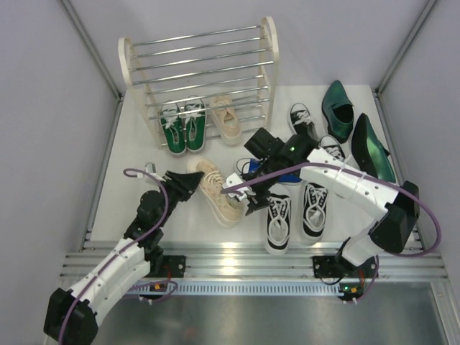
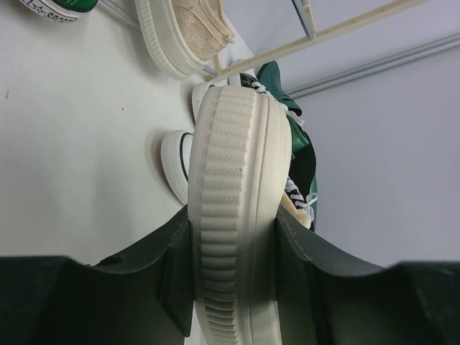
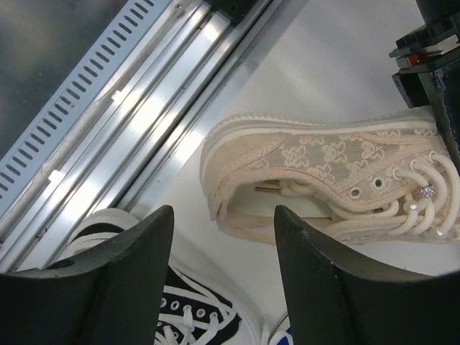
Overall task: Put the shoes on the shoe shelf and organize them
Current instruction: Pick up the shoe, then place the shoe at the shoe shelf.
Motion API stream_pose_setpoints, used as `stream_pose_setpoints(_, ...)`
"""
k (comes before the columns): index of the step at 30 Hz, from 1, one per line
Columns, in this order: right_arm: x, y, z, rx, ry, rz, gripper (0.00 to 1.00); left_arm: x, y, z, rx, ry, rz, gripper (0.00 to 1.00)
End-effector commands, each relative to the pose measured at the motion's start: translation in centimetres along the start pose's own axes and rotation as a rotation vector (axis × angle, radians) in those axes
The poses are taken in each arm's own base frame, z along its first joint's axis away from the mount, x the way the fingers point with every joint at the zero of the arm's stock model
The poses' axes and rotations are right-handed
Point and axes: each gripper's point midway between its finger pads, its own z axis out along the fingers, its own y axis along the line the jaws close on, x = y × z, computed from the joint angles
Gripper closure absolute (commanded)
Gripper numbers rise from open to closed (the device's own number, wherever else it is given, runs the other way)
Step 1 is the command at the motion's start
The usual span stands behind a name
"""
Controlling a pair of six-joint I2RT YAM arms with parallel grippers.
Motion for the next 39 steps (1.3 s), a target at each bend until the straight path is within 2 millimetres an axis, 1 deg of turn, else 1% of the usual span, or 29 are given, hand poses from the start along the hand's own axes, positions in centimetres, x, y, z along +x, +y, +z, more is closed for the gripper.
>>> stream_pose_setpoints(1, -0.5, -1.3, 1.1, 0.033, 0.005, -0.027, 0.42, -2.7, -6.0, -0.4, 0.194, -0.079, -0.074, 1.0)
stream_pose_setpoints(3, -0.3, -1.5, 1.7, 0.036, 0.009, -0.024, 0.44, -2.9, -6.2, -0.4, 0.206, -0.086, -0.083, 1.0)
stream_pose_setpoints(4, 0.1, -1.6, 2.1, 0.038, 0.026, -0.016, 0.44, -3.0, -6.3, -0.4, 0.207, -0.091, -0.091, 1.0)
stream_pose_setpoints(7, 0.9, -1.1, 3.3, 0.018, 0.062, -0.008, 0.46, -3.3, -6.7, -0.5, 0.223, -0.104, -0.108, 1.0)
stream_pose_setpoints(11, 1.3, -0.3, 4.4, -0.025, 0.082, -0.014, 0.55, -3.5, -6.3, -0.5, 0.219, -0.118, -0.13, 1.0)
stream_pose_setpoints(13, 1.3, -0.2, 4.8, -0.034, 0.088, -0.02, 0.63, -3.5, -6.2, -0.5, 0.217, -0.122, -0.145, 1.0)
stream_pose_setpoints(14, 1.1, -0.4, 4.7, -0.031, 0.091, -0.025, 0.77, -3.5, -6.0, -0.5, 0.217, -0.124, -0.145, 1.0)
stream_pose_setpoints(16, 0.8, -0.6, 4.5, -0.023, 0.096, -0.034, 0.91, -3.5, -5.9, -0.5, 0.214, -0.129, -0.144, 1.0)
stream_pose_setpoints(17, 0.4, -0.9, 4.1, -0.01, 0.101, -0.042, 0.99, -3.4, -5.7, -0.5, 0.204, -0.126, -0.142, 1.0)
stream_pose_setpoints(18, 0.6, -1.2, 3.6, 0.011, 0.127, -0.054, 1.0, -3.6, -5.7, -0.5, 0.199, -0.133, -0.131, 1.0)
stream_pose_setpoints(19, 0.6, -1.3, 3.1, 0.018, 0.138, -0.077, 1.0, -3.6, -5.3, -0.4, 0.18, -0.134, -0.121, 0.97)
stream_pose_setpoints(20, 0.6, -1.3, 2.4, 0.023, 0.152, -0.082, 1.0, -3.4, -4.6, -0.4, 0.14, -0.127, -0.108, 0.92)
stream_pose_setpoints(21, 0.5, -1.0, 1.7, 0.026, 0.158, -0.09, 1.0, -3.6, -4.5, -0.4, 0.124, -0.131, -0.074, 0.73)
stream_pose_setpoints(22, 0.9, -1.3, 0.7, 0.036, 0.166, -0.102, 1.0, -4.1, -4.5, -0.6, 0.106, -0.15, -0.056, 0.61)
stream_pose_setpoints(23, 1.2, -0.8, 0.0, 0.024, 0.178, -0.09, 1.0, -3.6, -2.9, -0.6, 0.027, -0.132, -0.01, 0.49)
stream_pose_setpoints(24, 1.2, -0.8, -0.9, 0.033, 0.185, -0.111, 1.0, -4.8, -3.8, -1.0, 0.028, -0.166, 0.013, 0.33)
stream_pose_setpoints(25, 1.8, -0.9, -1.8, 0.049, 0.198, -0.102, 1.0, -5.2, -3.8, -1.2, 0.007, -0.178, 0.044, 0.27)
stream_pose_setpoints(26, 2.1, -0.4, -2.7, 0.051, 0.21, -0.097, 1.0, -5.0, -2.4, -1.5, -0.063, -0.159, 0.106, 0.24)
stream_pose_setpoints(27, 2.8, -0.6, -3.6, 0.063, 0.233, -0.107, 1.0, -6.3, -3.6, -2.1, -0.055, -0.199, 0.131, 0.2)
stream_pose_setpoints(28, 3.1, -0.4, -4.1, 0.07, 0.243, -0.105, 1.0, -6.7, -3.7, -2.4, -0.065, -0.21, 0.158, 0.18)
stream_pose_setpoints(30, 3.8, -0.2, -5.2, 0.076, 0.265, -0.106, 1.0, -7.1, -2.7, -3.4, -0.135, -0.206, 0.234, 0.15)
stream_pose_setpoints(31, 4.2, -0.4, -6.0, 0.094, 0.272, -0.092, 1.0, -7.9, -3.4, -3.8, -0.135, -0.227, 0.252, 0.15)
stream_pose_setpoints(32, 4.6, -0.5, -6.4, 0.099, 0.28, -0.084, 1.0, -8.3, -3.5, -4.3, -0.138, -0.237, 0.284, 0.15)
stream_pose_setpoints(33, 5.4, -0.5, -7.1, 0.104, 0.302, -0.074, 1.0, -8.2, -3.0, -4.6, -0.167, -0.226, 0.302, 0.14)
stream_pose_setpoints(34, 5.9, -0.6, -7.4, 0.107, 0.313, -0.071, 1.0, -8.6, -3.5, -5.0, -0.163, -0.236, 0.312, 0.14)
stream_pose_setpoints(35, 6.3, -0.7, -7.8, 0.109, 0.323, -0.065, 1.0, -8.7, -3.3, -5.2, -0.173, -0.233, 0.334, 0.14)
stream_pose_setpoints(36, 7.2, -1.0, -8.4, 0.119, 0.343, -0.058, 1.0, -8.8, -3.5, -5.5, -0.171, -0.237, 0.339, 0.14)
stream_pose_setpoints(37, 7.6, -1.0, -8.8, 0.118, 0.354, -0.051, 1.0, -8.7, -3.2, -5.8, -0.185, -0.227, 0.347, 0.14)
stream_pose_setpoints(39, 9.0, -1.4, -9.4, 0.105, 0.378, -0.026, 1.0, -8.5, -3.2, -6.1, -0.178, -0.214, 0.361, 0.14)
